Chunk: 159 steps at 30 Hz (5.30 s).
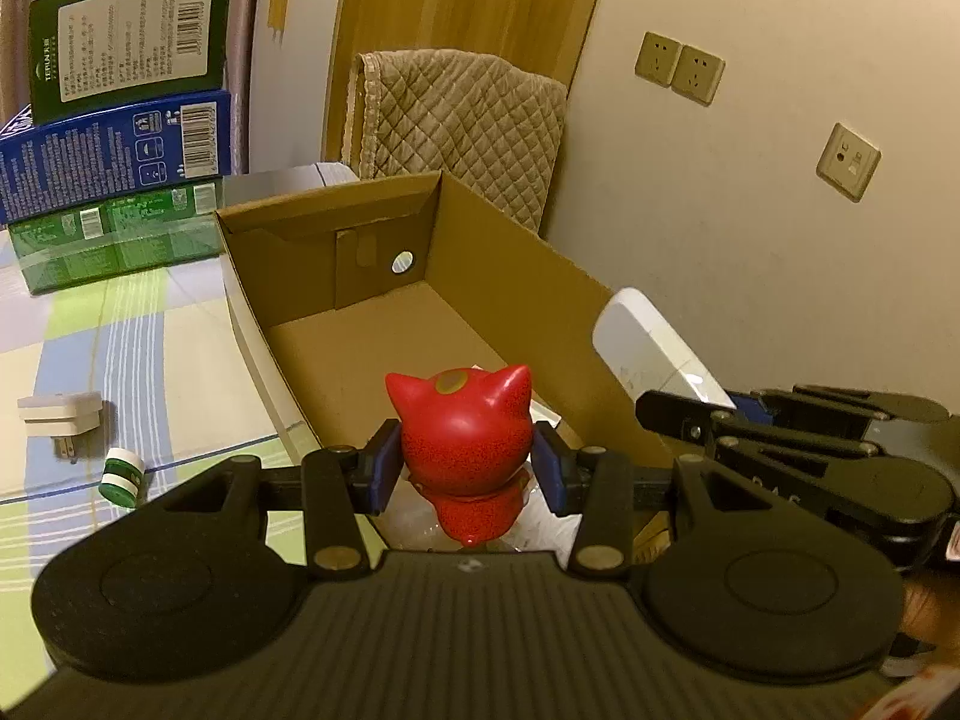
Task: Organize rigid objects
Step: 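Lower the red toy with the left tool while the right tool lowers the remote into the box, then open the left tool to drop the red toy while the right tool releases the remote, then withdraw both tools from the box toward the plug adapter and green roll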
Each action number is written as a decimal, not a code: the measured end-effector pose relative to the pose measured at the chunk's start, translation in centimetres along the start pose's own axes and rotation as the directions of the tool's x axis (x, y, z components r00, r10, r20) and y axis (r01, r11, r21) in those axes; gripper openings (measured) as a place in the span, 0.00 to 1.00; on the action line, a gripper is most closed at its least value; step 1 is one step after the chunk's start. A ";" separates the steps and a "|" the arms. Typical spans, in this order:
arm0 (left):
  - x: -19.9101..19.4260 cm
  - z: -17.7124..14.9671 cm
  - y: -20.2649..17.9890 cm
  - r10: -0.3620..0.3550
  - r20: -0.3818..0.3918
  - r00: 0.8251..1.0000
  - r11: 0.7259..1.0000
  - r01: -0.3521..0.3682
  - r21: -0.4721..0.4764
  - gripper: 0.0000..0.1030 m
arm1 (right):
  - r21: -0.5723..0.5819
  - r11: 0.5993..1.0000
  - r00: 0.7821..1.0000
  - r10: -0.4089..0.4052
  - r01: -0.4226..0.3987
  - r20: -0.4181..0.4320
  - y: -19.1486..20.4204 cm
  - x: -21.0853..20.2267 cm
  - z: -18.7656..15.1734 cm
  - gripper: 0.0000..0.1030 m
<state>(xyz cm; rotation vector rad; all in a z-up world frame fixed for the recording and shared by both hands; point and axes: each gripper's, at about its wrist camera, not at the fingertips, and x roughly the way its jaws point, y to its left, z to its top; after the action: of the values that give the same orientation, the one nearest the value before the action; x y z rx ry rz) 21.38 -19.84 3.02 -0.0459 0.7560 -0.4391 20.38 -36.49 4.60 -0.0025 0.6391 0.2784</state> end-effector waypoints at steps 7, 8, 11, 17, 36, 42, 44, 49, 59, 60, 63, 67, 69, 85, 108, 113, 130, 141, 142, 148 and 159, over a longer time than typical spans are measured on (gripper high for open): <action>0.5 -0.2 -0.3 0.013 -0.029 1.000 1.000 -0.012 0.016 0.40 | 0.001 1.000 1.000 -0.001 0.001 0.001 0.0 0.0 0.0 0.12; 0.5 -0.3 -0.3 0.015 -0.030 0.999 1.000 -0.015 0.018 0.39 | 0.001 1.000 1.000 0.000 0.000 0.001 0.1 0.1 0.0 0.12; 0.4 -0.2 -0.2 0.018 -0.021 1.000 1.000 -0.018 0.012 0.41 | -0.001 1.000 1.000 0.000 0.000 0.001 0.1 0.2 0.1 0.12; -0.2 0.0 0.1 0.020 -0.012 1.000 1.000 -0.020 0.007 0.41 | -0.002 1.000 1.000 0.000 0.000 0.005 0.3 0.2 0.2 0.12; -1.2 -0.1 1.1 0.032 0.003 0.999 0.999 -0.032 -0.009 0.41 | -0.014 1.000 1.000 0.002 -0.002 0.011 1.0 0.1 0.9 0.12; -1.3 -0.2 1.1 0.032 0.003 0.999 0.999 -0.032 -0.011 0.41 | -0.017 1.000 1.000 0.004 -0.004 0.006 1.0 0.3 0.9 0.12; -1.3 -0.2 1.1 0.031 0.001 1.000 0.999 -0.031 -0.010 0.41 | -0.017 1.000 1.000 0.006 -0.006 0.003 1.0 0.5 0.9 0.12; -1.4 -0.2 1.0 0.032 0.001 0.999 0.999 -0.032 -0.012 0.41 | -0.015 1.000 1.000 0.010 -0.010 -0.002 1.1 0.7 0.8 0.12; -1.5 -0.1 0.9 0.029 0.004 1.000 1.000 -0.029 -0.012 0.41 | -0.014 1.000 1.000 0.010 -0.010 -0.004 1.1 0.9 0.8 0.12; -1.5 -0.1 0.7 0.030 0.005 1.000 0.999 -0.030 -0.012 0.41 | -0.013 1.000 1.000 0.010 -0.010 -0.004 1.1 0.9 0.8 0.12; -1.6 0.0 0.7 0.032 0.006 0.999 0.999 -0.032 -0.013 0.41 | -0.012 1.000 1.000 0.011 -0.011 -0.007 1.1 1.1 0.8 0.12; -1.6 0.0 0.8 0.032 0.007 0.999 0.999 -0.032 -0.013 0.41 | -0.005 1.000 1.000 0.011 -0.011 -0.010 1.1 1.4 0.9 0.12; -1.6 0.0 0.8 0.031 0.009 0.999 0.999 -0.031 -0.014 0.41 | -0.002 1.000 1.000 0.015 -0.015 -0.011 1.1 1.5 0.9 0.12; -2.4 0.1 1.6 0.038 0.017 0.999 0.999 -0.038 -0.025 0.41 | -0.004 1.000 0.999 0.027 -0.026 0.019 1.2 0.7 1.4 0.12; -12.0 -4.7 6.5 0.131 0.082 0.988 0.987 -0.122 -0.108 0.45 | -0.020 0.993 0.990 0.120 -0.119 0.072 8.4 -6.3 0.3 0.12; -15.1 -7.1 9.4 0.196 0.074 0.978 0.973 -0.185 -0.136 0.47 | -0.023 0.988 0.987 0.156 -0.155 0.046 11.4 -7.2 -1.5 0.16; -20.0 -11.2 17.9 0.379 0.071 0.923 0.911 -0.359 -0.203 0.83 | -0.098 0.965 0.970 0.244 -0.245 -0.022 19.1 -5.9 -4.5 0.67; -16.8 -10.7 21.9 0.391 0.043 0.919 0.899 -0.372 -0.232 0.88 | -0.141 0.957 0.967 0.247 -0.253 -0.061 21.4 -1.5 -4.5 0.70; -16.4 -10.6 22.3 0.392 0.041 0.919 0.898 -0.373 -0.232 0.88 | -0.151 0.955 0.966 0.248 -0.256 -0.065 21.6 -0.9 -4.4 0.70; -13.5 -10.4 24.3 0.404 0.044 0.914 0.898 -0.386 -0.211 0.88 | -0.161 0.957 0.970 0.232 -0.242 -0.080 22.1 2.7 -4.4 0.70; -7.4 -10.2 27.1 0.389 0.106 0.915 0.915 -0.372 -0.155 0.88 | -0.149 0.959 0.969 0.232 -0.243 -0.086 22.6 10.5 -5.1 0.70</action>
<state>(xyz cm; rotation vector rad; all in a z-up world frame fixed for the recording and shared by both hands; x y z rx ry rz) 19.78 8.91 -4.89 -0.0496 0.6400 -0.0112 19.58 -12.50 -3.80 -0.0887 0.6835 0.5635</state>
